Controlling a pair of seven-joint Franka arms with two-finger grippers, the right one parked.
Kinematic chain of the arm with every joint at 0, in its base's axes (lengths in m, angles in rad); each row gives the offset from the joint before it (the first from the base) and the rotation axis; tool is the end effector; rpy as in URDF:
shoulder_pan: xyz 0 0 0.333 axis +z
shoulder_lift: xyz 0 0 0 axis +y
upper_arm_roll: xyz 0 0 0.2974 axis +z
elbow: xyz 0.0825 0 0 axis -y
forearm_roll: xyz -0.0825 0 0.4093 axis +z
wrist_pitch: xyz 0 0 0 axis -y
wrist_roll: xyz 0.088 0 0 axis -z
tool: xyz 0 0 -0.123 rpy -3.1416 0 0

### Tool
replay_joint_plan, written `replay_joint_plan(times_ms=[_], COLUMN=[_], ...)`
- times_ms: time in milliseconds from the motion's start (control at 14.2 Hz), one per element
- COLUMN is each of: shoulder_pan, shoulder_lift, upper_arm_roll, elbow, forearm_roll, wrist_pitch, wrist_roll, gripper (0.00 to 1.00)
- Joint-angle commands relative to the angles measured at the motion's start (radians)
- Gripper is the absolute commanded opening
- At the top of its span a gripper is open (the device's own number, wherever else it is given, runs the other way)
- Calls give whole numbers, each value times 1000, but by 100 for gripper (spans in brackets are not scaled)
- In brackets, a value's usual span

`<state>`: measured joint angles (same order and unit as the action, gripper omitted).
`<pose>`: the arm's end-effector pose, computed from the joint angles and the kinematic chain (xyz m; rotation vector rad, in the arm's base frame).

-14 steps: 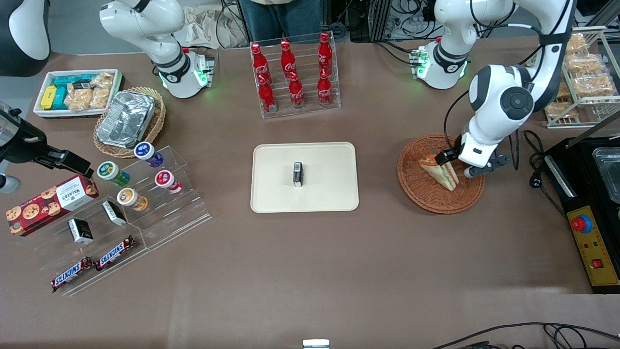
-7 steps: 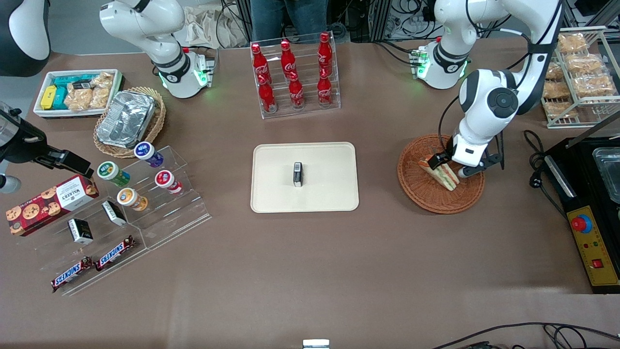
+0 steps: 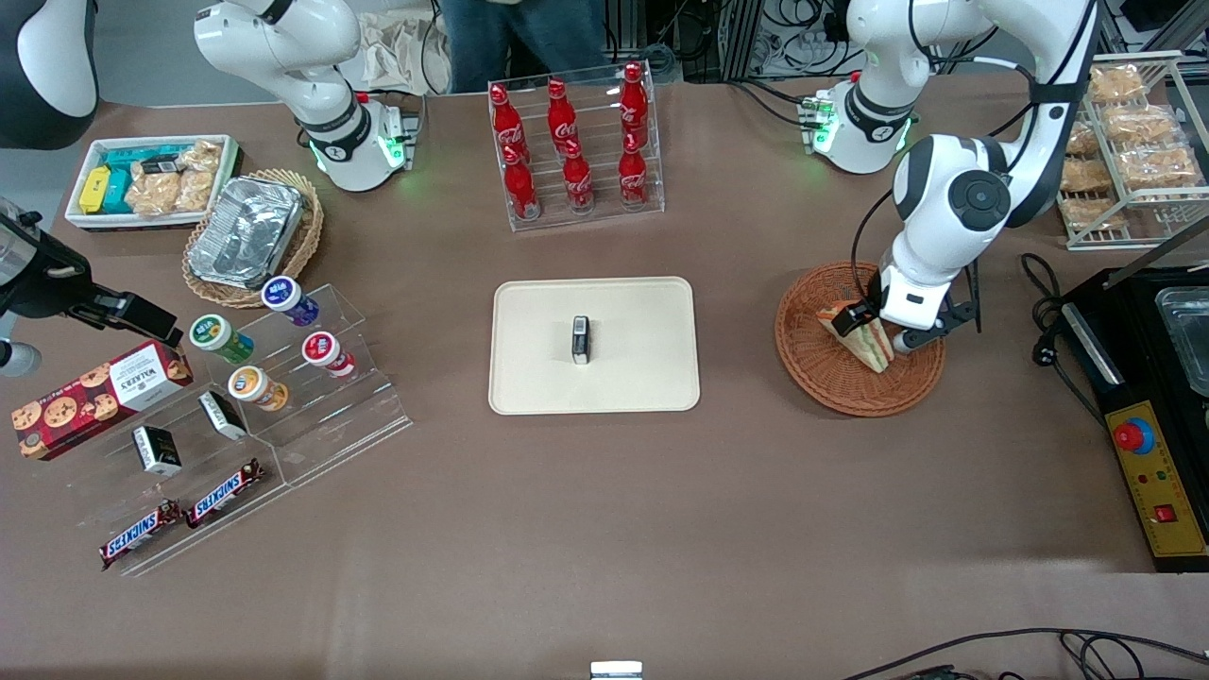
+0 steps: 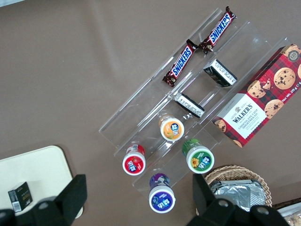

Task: Place sandwich from basket to tray
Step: 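Lower the left gripper and close it on the sandwich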

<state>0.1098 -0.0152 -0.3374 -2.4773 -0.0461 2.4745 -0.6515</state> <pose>0.4762 -0.1101 0.2428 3.0332 0.7101 0.0007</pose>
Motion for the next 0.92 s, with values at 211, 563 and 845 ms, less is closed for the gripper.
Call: replay_joint_plan(times_ms=[211, 563, 845], shoulder_pan=[-4, -37, -41], shoulder_lift=[32, 57, 57], upper_arm_roll=[-3, 0, 0], elbow=[-32, -92, -57], forearm_roll=[3, 8, 9], wrist_pitch=[59, 190, 184], wrist_roll=[-53, -76, -109], gripper=[98, 76, 32])
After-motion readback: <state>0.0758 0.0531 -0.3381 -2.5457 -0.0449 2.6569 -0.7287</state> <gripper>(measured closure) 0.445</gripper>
